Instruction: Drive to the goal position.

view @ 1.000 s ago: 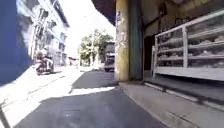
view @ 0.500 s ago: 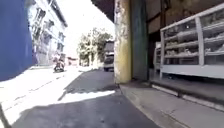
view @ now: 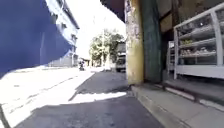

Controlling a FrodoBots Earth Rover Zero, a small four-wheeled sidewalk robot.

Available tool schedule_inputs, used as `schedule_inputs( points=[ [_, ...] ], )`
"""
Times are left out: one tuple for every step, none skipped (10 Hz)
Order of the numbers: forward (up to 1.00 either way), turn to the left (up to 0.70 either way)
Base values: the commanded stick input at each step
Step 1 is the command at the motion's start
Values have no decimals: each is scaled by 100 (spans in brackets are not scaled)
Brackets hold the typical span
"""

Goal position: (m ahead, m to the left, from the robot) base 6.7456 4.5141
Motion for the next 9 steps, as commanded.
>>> schedule_inputs(
  points=[
    [100, -1],
    [100, -1],
    [100, -1],
    [100, -1],
    [100, -1],
    [100, -1],
    [100, -1],
    [100, -1],
    [100, -1]
  ],
)
